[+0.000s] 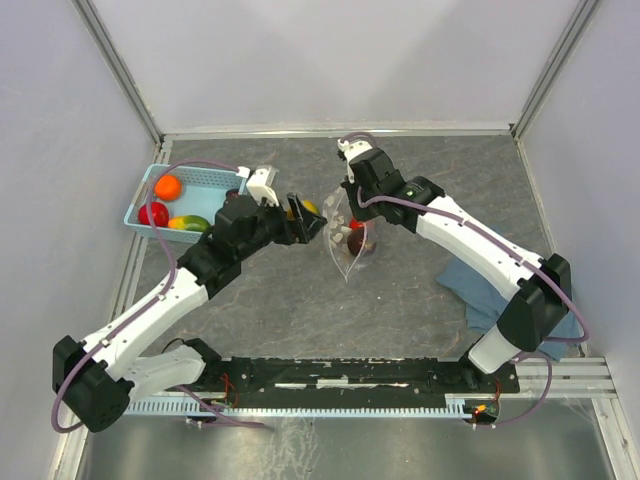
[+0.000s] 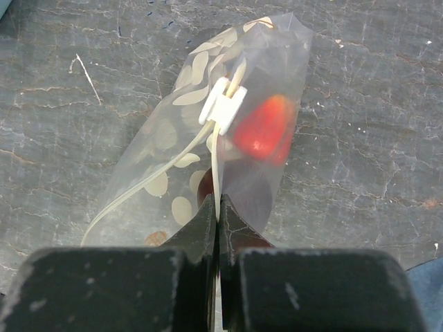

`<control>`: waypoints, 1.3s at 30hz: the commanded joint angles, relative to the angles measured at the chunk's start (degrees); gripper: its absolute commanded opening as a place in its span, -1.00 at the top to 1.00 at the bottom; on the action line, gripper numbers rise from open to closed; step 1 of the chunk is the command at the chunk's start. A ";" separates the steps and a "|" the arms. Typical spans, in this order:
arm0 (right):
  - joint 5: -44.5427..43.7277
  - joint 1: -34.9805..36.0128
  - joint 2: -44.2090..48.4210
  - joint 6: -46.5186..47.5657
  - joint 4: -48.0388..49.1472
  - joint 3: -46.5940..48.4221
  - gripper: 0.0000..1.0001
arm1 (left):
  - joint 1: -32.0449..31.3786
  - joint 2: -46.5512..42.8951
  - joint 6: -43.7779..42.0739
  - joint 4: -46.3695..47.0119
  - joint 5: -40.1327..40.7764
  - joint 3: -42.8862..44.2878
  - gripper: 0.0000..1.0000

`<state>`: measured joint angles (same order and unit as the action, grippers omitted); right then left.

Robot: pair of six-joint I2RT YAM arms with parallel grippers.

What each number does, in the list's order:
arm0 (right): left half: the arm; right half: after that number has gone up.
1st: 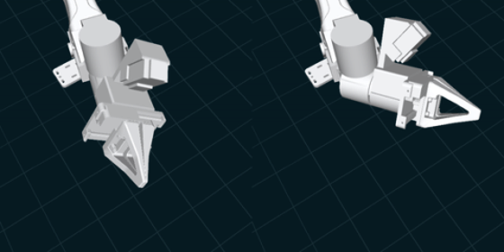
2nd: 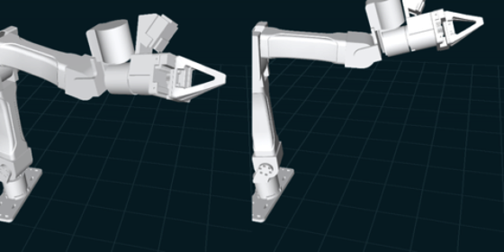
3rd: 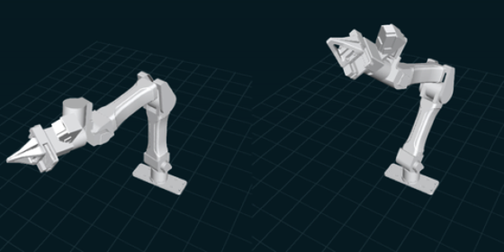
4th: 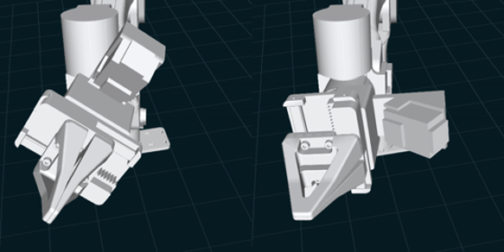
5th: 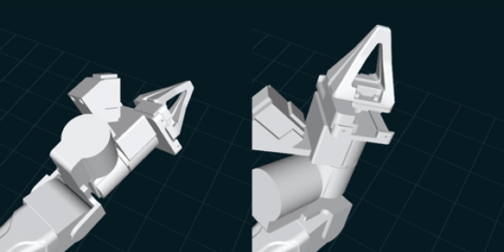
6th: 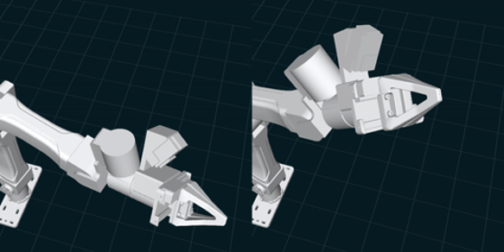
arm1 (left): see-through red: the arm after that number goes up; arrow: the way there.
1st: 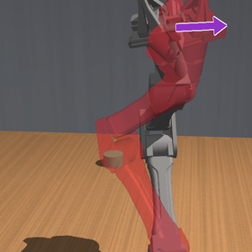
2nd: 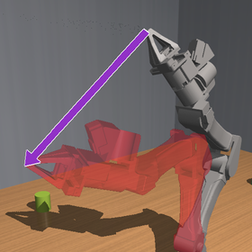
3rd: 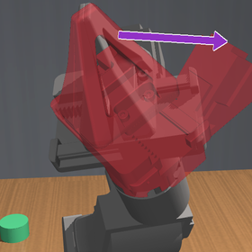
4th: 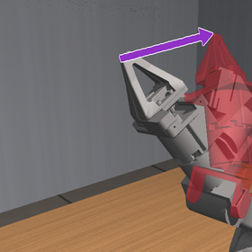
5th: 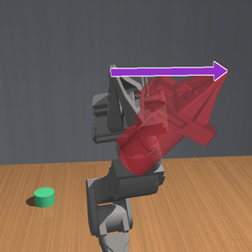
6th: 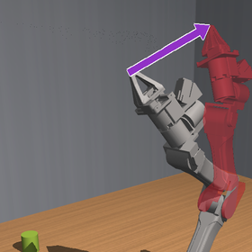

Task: Place the food in the zip-top bag and seal the zipper
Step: Place the fake fruit in the zipper food storage bag.

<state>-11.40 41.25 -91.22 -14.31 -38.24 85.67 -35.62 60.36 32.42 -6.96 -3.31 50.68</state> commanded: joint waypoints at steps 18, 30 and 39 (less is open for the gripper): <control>3.14 0.41 0.20 -1.52 0.71 2.74 0.97 | -14.30 9.91 3.39 21.69 4.49 -2.85 0.01; 3.56 0.44 1.01 -1.42 0.80 1.95 0.97 | -14.26 11.59 7.73 14.09 21.20 -3.89 0.00; 6.23 0.43 1.11 -1.77 1.27 1.62 0.97 | -14.14 14.58 9.77 9.49 27.76 -1.41 0.00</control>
<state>-6.85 41.52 -91.88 -15.22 -38.48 86.37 -49.87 73.65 39.31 3.77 19.00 46.54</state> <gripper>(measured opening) 0.023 0.825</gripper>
